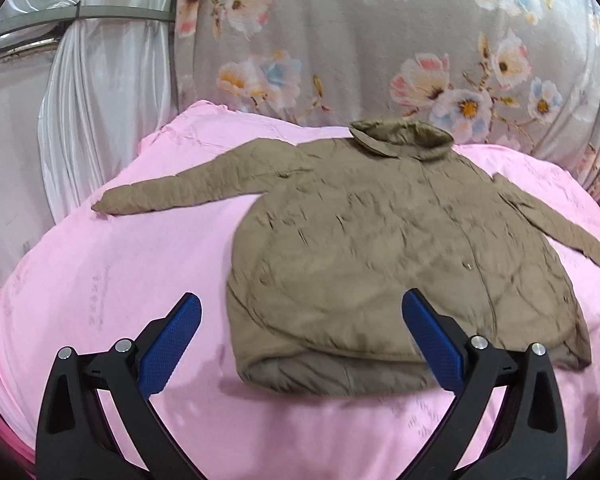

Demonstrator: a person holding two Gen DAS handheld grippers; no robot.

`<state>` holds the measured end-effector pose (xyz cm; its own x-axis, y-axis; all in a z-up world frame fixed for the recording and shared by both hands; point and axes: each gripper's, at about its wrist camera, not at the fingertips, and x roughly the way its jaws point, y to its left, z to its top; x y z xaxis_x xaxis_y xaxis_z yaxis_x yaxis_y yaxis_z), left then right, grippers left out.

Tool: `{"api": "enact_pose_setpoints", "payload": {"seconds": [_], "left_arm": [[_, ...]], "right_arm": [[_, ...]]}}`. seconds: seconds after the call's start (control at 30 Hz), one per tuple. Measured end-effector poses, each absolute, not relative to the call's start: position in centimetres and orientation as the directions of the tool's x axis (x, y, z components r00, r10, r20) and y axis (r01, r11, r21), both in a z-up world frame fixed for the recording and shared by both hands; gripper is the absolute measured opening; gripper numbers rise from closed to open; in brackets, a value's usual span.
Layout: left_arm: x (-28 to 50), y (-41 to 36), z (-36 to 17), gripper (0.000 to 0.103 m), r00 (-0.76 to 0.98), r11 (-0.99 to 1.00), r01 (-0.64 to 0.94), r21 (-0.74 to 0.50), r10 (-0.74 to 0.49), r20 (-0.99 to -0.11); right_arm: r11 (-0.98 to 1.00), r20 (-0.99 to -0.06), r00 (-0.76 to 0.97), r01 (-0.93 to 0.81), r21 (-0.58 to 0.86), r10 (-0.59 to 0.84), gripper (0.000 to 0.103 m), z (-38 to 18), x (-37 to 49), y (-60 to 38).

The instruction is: Fold large clothes

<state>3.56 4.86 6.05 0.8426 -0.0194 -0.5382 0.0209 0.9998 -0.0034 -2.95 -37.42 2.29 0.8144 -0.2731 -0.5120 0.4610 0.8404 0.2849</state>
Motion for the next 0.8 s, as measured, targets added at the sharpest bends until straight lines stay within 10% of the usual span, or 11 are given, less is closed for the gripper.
{"api": "enact_pose_setpoints", "payload": {"seconds": [0.53,0.67,0.77,0.8], "left_arm": [[10.3,8.1,6.0,0.098,0.785,0.994,-0.096,-0.05,0.044,-0.618],[11.0,8.5,5.6,0.098,0.776,0.993,-0.107,-0.053,0.051,-0.628],[11.5,8.5,5.3,0.098,0.77,0.992,-0.122,-0.017,0.084,-0.632],[11.7,8.4,5.1,0.098,0.766,0.992,-0.127,0.005,0.102,-0.635]], "right_arm": [[0.42,-0.56,0.785,0.617,0.666,-0.265,0.097,-2.2,4.0,-58.8],[0.383,-0.566,0.771,0.637,0.669,-0.293,0.068,-2.1,5.9,-60.7],[0.37,-0.562,0.77,0.638,0.675,-0.302,0.014,-1.9,6.7,-61.7],[0.377,-0.553,0.777,0.63,0.68,-0.3,0.01,-1.5,6.9,-61.7]]}}
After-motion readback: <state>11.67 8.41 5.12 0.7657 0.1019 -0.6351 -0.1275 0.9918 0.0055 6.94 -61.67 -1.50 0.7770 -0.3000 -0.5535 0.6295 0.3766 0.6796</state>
